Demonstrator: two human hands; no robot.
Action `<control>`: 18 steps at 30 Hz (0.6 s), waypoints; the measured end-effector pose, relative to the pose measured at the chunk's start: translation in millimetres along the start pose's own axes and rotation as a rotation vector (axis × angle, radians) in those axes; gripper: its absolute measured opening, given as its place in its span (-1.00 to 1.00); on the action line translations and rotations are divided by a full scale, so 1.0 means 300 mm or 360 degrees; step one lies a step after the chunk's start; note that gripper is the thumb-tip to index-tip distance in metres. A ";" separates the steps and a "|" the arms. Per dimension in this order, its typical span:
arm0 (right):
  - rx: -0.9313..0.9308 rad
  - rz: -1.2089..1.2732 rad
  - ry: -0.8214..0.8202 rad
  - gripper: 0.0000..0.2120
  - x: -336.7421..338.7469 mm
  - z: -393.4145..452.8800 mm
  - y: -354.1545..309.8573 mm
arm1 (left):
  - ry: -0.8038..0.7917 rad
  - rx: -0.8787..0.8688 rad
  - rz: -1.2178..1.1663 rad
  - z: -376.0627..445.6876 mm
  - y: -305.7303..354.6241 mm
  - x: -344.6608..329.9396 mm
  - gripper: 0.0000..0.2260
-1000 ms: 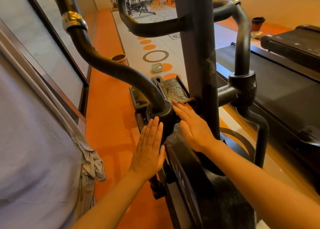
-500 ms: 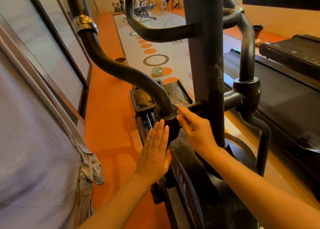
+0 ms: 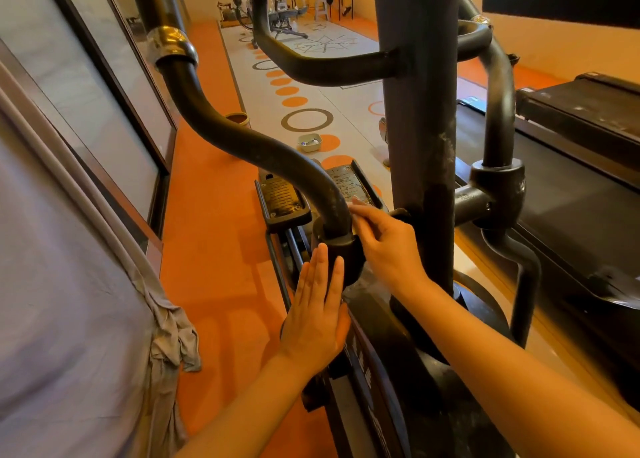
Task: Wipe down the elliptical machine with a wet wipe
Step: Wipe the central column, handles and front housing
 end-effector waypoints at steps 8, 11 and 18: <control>0.0601 -0.0374 -0.0240 -0.55 -0.038 -0.177 -0.049 | 0.0012 -0.0012 -0.0083 -0.003 -0.005 -0.013 -0.34; 0.0734 -0.0513 -0.0361 -0.51 -0.044 -0.186 -0.036 | 0.0014 -0.0005 -0.0124 0.000 -0.007 -0.010 -0.31; 0.1103 -0.0766 -0.0572 -0.57 -0.062 -0.171 -0.061 | -0.0022 -0.0014 -0.0232 -0.009 -0.016 -0.013 -0.30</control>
Point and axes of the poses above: each hand's wrist, its own z-axis towards the middle knuckle, its own x-axis out of the back of the hand, y = z × x, the point moved 10 cm from there along z, towards the middle knuckle, and after that the axes turned 7 degrees about z, right-handed, at the moved point
